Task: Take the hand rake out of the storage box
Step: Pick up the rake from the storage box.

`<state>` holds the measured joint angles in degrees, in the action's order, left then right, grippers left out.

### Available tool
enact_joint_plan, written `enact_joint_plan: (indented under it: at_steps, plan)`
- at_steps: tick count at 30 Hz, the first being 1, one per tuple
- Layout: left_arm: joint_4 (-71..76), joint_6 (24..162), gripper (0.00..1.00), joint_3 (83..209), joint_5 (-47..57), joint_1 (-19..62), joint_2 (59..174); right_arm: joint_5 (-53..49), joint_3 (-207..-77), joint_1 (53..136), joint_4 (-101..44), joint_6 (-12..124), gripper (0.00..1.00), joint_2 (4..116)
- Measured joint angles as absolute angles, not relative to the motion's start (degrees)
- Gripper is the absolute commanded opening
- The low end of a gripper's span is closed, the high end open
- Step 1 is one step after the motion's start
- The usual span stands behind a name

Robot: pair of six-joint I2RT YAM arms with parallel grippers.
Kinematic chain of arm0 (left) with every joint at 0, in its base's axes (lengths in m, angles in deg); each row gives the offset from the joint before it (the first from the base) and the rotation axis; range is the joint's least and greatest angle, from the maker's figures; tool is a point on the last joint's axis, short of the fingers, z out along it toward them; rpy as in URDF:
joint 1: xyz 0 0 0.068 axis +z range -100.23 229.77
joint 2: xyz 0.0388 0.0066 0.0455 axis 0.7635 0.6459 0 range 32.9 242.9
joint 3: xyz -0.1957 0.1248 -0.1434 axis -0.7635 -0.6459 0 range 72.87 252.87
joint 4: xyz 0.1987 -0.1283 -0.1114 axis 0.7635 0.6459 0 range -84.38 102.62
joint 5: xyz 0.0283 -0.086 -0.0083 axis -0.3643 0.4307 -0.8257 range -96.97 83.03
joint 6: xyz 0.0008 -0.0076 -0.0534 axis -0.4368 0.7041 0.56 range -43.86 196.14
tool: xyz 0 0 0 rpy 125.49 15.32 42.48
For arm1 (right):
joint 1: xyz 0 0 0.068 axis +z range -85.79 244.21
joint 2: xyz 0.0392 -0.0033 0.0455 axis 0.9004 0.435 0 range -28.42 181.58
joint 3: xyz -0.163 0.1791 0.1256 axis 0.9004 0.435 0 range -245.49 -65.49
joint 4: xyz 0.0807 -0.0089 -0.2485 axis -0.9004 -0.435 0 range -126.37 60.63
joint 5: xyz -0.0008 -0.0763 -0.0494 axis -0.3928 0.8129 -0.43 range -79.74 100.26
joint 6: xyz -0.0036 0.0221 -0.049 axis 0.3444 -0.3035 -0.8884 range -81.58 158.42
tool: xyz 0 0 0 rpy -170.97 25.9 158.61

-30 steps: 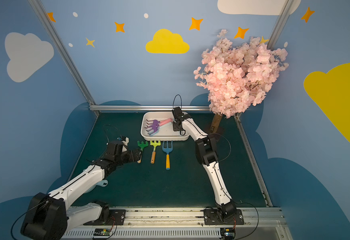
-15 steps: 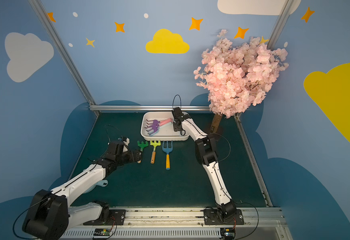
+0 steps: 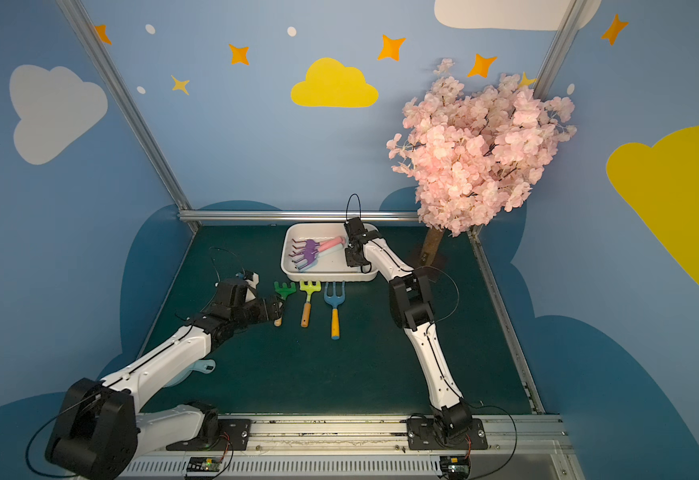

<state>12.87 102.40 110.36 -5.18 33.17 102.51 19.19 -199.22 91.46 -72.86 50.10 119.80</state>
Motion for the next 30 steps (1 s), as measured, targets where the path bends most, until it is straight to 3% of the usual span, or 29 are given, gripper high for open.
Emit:
enact_joint_plan:
  at_steps: [3, 15, 25, 30]
  plan:
    - [13.0, 102.4, 1.0, 110.39, -5.21, 33.17, 102.51, 18.07, -199.44, 91.11, -73.16, 49.73, 0.0, 119.8]
    - [13.53, 102.14, 1.0, 111.59, -5.25, 33.17, 102.92, 16.11, -199.61, 90.69, -76.05, 48.44, 0.0, 117.81]
    - [14.25, 101.81, 1.0, 112.53, -5.32, 33.17, 103.42, 12.61, -197.3, 90.76, -76.18, 48.7, 0.0, 108.39]
    - [14.44, 101.4, 1.0, 112.53, -5.86, 33.19, 103.38, 11.63, -189.86, 91.11, -76.99, 50.71, 0.0, 100.66]
